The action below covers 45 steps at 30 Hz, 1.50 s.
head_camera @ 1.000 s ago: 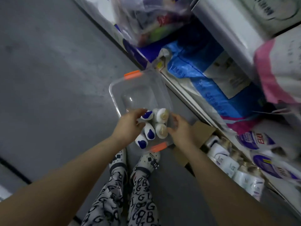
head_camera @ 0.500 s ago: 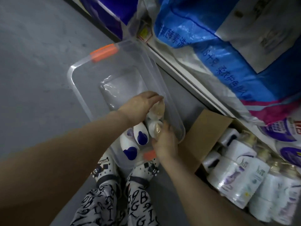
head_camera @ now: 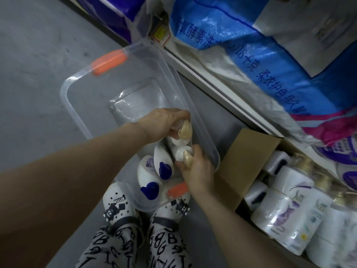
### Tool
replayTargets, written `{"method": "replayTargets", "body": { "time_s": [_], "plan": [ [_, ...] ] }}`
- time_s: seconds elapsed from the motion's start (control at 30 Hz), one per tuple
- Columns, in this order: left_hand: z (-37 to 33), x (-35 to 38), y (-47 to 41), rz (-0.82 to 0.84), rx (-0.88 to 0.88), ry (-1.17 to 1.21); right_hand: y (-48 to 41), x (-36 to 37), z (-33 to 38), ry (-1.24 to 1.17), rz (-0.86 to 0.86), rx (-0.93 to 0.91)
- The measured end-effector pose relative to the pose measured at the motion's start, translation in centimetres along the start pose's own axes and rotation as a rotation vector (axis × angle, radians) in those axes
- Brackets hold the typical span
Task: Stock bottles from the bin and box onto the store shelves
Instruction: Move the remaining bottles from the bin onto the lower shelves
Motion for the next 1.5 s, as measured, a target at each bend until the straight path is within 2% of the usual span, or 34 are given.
{"method": "replayTargets", "body": {
  "time_s": [0.17, 0.37, 0.5, 0.63, 0.77, 0.87, 0.93, 1.07, 1.2, 1.37, 1.5],
  "plan": [
    [-0.5, -1.8, 1.4, -0.097, -0.046, 0.089, 1.2, -3.2, 1.2, -0.106, -0.018, -0.095],
    [-3.2, -6.8, 4.3, -0.113, -0.139, 0.264, 3.9, -10.6, 4.4, -0.31, 0.01, -0.116],
    [-6.6, -12.2, 6.7, -0.143, -0.181, 0.411, 6.2, -16.4, 8.5, -0.476, 0.101, -0.121],
    [-10.7, -17.7, 9.9, -0.182, -0.256, 0.476, 9.5, -21.6, 13.3, -0.529, 0.162, -0.153],
    [-15.1, -23.0, 13.8, -0.26, -0.242, 0.513, 13.7, -25.6, 17.5, -0.569, 0.134, -0.191],
    [-18.4, -25.7, 16.8, -0.307, -0.288, 0.68, 17.0, -28.0, 19.8, -0.625, 0.087, -0.201],
    [-20.6, -26.9, 18.6, -0.275, -0.312, 0.801, 19.2, -29.4, 20.8, -0.677, 0.042, -0.192],
    [-25.1, -29.5, 22.1, -0.104, -0.262, 0.884, 23.8, -32.4, 22.0, -0.832, -0.054, -0.095],
    [-29.6, -31.3, 24.9, 0.047, -0.208, 1.034, 28.2, -35.7, 22.9, -0.954, -0.077, -0.018],
    [-34.9, -33.5, 26.5, -0.025, -0.19, 1.064, 33.7, -39.6, 23.7, -1.126, -0.119, 0.055],
    [-39.4, -35.4, 27.4, -0.085, -0.17, 1.045, 38.8, -41.2, 23.5, -1.232, -0.033, 0.066]
  ]
}}
Point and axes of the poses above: each hand's wrist, its own y-axis away from the middle knuckle, its own x-axis out of the palm, z = x × y, the point moved 4 cm from there along -y, towards the middle knuckle, and after that the axes turned 7 degrees about -y, right-handed, at the moved point
